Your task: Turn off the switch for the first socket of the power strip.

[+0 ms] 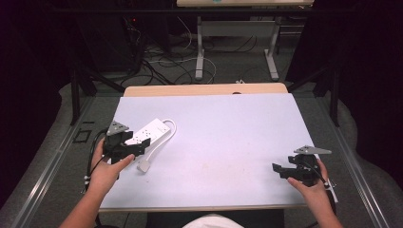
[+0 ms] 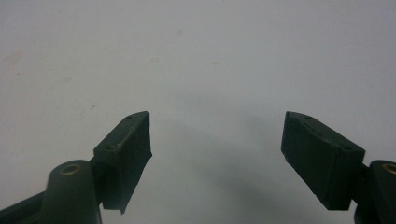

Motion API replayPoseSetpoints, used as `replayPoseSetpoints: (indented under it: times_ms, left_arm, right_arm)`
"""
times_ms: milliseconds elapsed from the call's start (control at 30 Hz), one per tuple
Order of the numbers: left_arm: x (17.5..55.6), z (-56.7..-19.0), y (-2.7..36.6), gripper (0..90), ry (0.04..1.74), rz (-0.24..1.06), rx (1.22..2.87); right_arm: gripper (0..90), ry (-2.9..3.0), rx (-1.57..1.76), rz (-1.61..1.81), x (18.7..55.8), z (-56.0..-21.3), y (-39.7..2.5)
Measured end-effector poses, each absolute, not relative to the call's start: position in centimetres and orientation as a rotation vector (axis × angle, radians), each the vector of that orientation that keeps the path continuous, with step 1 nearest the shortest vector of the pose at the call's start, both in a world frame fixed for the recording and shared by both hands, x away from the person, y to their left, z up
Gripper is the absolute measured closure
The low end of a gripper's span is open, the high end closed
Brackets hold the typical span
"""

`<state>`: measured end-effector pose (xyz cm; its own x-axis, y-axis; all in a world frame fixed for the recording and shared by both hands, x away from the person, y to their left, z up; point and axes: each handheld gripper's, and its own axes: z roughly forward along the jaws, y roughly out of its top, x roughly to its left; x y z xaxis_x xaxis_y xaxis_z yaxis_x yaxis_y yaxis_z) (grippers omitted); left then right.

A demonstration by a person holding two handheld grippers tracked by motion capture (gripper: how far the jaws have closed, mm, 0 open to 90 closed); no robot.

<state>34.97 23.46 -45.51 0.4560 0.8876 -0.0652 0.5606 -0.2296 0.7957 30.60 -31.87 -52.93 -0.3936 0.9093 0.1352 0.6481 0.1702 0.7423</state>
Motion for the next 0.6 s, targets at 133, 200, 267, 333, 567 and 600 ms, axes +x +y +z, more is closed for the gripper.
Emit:
replayPoseSetpoints:
  times_ms: [133, 200, 267, 333, 567, 600]
  left_arm:
    - [35.3, -45.3, 23.5, 26.6, 1.217, 0.522, 1.92]
    - [35.5, -45.2, 23.5, 27.2, 1.225, 0.514, 1.912]
    - [35.7, -45.0, 23.5, 31.1, 1.23, 0.5, 1.928]
    - [36.0, -44.9, 23.6, 33.5, 1.227, 0.497, 1.951]
    - [36.6, -44.8, 23.4, 39.6, 1.246, 0.477, 1.953]
    - [36.8, -44.7, 23.3, 40.4, 1.257, 0.47, 1.954]
  right_arm:
    - [23.7, 2.111, 1.48, 1.068, 30.6, -52.9, -31.9]
    - [23.7, 2.112, 1.479, 1.065, 30.6, -52.9, -31.9]
    - [23.7, 2.115, 1.482, 1.074, 30.6, -53.0, -31.9]
    - [23.7, 2.117, 1.48, 1.073, 30.6, -53.0, -31.8]
    - [23.7, 2.12, 1.476, 1.065, 30.6, -53.1, -31.8]
    - [23.7, 2.12, 1.476, 1.066, 30.6, -53.1, -31.8]
